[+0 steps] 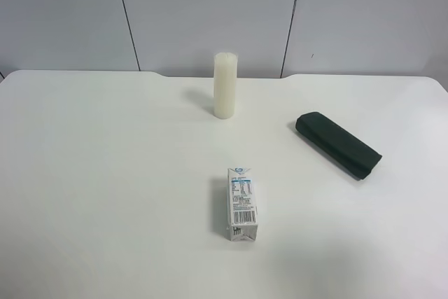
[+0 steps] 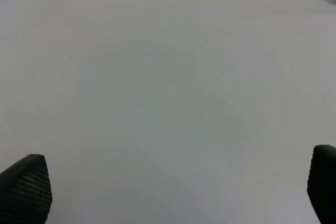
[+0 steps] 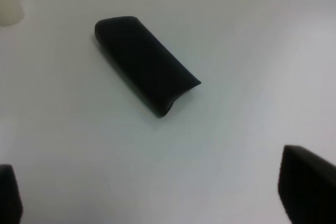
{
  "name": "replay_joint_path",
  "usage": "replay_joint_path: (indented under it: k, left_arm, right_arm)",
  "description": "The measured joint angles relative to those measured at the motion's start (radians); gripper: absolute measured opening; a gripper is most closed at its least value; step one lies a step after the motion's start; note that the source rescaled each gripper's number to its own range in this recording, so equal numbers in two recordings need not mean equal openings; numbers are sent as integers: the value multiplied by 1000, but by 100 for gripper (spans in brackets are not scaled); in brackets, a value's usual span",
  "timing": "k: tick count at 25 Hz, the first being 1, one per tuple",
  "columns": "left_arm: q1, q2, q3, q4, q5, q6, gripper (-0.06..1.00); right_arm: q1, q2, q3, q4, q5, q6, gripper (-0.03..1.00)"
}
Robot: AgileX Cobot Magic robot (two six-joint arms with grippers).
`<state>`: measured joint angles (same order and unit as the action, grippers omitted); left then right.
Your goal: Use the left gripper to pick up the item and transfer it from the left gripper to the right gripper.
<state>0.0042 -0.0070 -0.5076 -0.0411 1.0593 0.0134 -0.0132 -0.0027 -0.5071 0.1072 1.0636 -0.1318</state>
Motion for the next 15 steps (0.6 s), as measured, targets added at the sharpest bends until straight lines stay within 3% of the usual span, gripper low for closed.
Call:
replay_joint_path:
  k: [15]
  left_arm:
    - [0, 0, 0, 0, 0, 0, 100]
  right_arm:
    - [0, 0, 0, 0, -1, 0, 96]
